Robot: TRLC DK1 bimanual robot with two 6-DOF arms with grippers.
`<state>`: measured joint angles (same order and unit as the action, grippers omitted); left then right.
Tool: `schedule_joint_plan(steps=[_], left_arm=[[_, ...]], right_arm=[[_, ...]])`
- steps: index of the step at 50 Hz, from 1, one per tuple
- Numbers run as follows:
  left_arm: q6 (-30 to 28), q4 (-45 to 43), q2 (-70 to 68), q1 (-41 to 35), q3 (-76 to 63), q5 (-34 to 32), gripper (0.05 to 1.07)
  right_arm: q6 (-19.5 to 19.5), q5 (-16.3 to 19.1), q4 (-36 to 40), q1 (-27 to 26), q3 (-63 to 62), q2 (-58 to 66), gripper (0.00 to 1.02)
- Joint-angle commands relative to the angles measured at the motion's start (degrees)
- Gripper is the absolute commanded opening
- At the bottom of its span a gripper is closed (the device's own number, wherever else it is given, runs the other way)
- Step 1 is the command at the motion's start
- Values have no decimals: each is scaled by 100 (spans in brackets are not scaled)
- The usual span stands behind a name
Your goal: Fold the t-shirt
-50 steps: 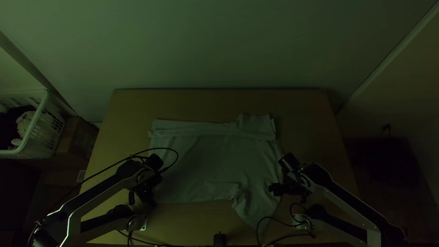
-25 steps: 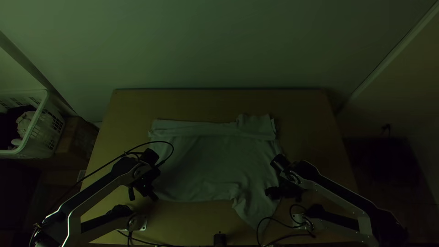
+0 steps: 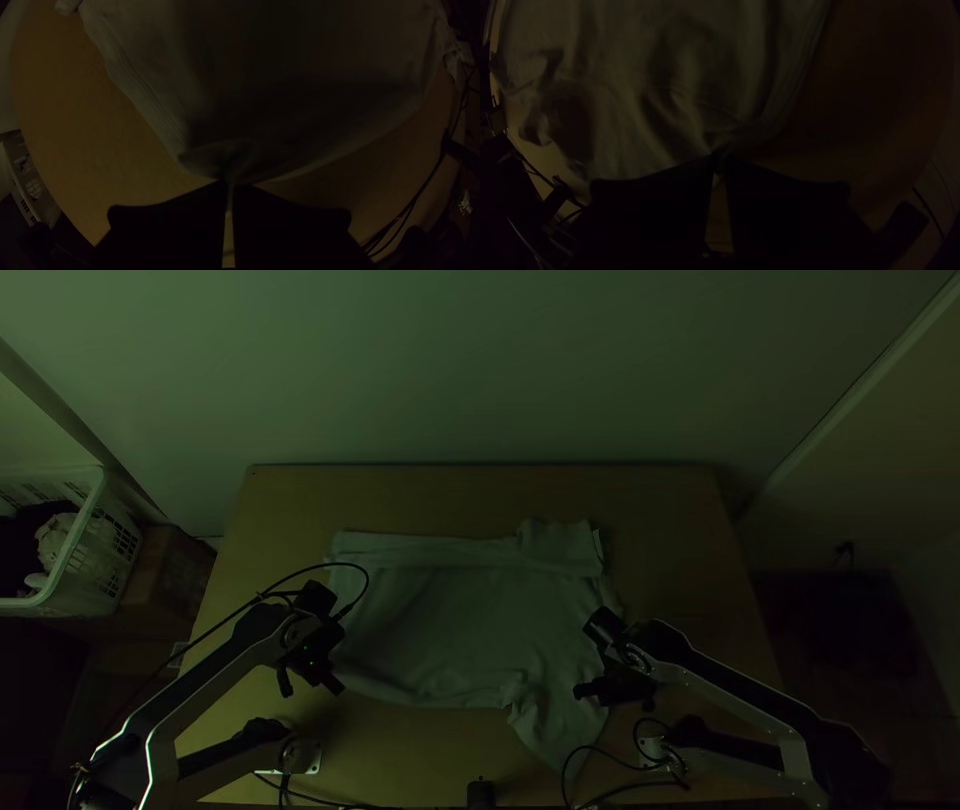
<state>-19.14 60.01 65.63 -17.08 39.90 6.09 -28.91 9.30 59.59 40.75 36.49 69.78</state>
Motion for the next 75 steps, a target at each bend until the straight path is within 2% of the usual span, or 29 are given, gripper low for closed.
schedule_joint_plan(steps=[1,13,21,33,51,75], left_arm=[[-117,20,82,135,150,-125,8],[-205,-24,108,442,317,-143,8],[-389,-33,205,803,528,-152,8],[-468,-33,477,1137,1081,-292,8],[-468,-279,1225,1436,2145,-433,8],[-389,-736,2613,1629,3533,-459,8]], right_arm=[[52,19,149,-243,350,-281,3],[790,-7,650,-1333,746,-404,3],[1071,-113,685,-1729,948,-377,3],[1089,-113,685,-1869,1466,-114,3],[1484,-183,509,-2651,2459,730,3],[1519,-236,-97,-2827,3593,2101,3]])
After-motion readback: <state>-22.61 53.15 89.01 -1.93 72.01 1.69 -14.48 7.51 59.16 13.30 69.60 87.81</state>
